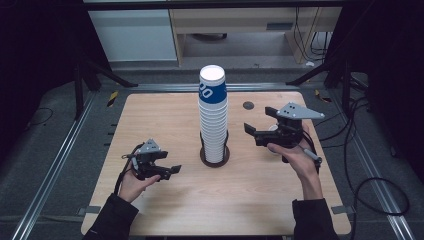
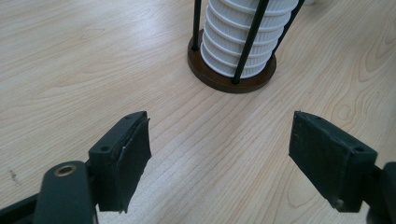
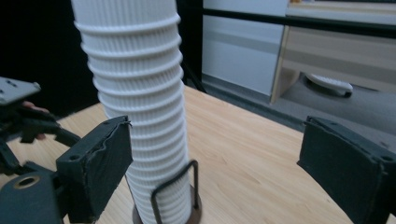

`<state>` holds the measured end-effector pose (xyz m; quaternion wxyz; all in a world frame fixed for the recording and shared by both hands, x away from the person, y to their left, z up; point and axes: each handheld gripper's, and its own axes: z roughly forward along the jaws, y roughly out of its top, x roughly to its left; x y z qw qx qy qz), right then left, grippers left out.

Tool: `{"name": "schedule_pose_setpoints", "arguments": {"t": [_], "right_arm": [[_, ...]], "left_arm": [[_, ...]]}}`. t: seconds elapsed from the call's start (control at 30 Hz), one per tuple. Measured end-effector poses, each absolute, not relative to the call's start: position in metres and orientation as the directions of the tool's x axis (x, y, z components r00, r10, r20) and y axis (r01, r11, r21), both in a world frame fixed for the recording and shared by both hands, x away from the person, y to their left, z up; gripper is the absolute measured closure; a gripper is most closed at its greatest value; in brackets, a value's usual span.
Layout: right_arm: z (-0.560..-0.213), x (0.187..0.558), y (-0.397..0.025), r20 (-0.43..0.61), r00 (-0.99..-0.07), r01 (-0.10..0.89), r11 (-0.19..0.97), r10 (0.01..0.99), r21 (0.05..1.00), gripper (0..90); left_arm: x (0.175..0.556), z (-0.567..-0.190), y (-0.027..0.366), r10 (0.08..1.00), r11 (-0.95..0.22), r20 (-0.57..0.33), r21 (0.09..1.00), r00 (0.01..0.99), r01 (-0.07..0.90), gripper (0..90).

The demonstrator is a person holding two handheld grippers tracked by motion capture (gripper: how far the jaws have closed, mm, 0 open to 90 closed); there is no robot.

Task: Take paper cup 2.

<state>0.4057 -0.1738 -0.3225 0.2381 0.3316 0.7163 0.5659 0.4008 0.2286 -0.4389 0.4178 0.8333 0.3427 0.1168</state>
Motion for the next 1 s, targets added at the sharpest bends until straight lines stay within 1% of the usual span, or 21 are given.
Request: {"name": "schedule_pose_setpoints", "arguments": {"t": [0.37,0.6,1.0], "right_arm": [[-0.298,0.405,-0.149,0.031,-0.707,0.156,0.113,0.707,0.981,8.1],[-0.284,0.412,-0.12,0.02,-0.734,0.138,0.12,0.678,0.983,7.3],[-0.275,0.432,-0.089,0.026,-0.73,0.14,0.112,0.683,0.984,6.4]], "left_arm": [[0.4,-0.438,0.229,0.677,-0.412,-0.087,0.777,0.731,0.475,19.7],[0.401,-0.438,0.231,0.68,-0.404,-0.092,0.781,0.727,0.477,19.5],[0.401,-0.437,0.231,0.68,-0.404,-0.091,0.782,0.728,0.475,19.5]]}}
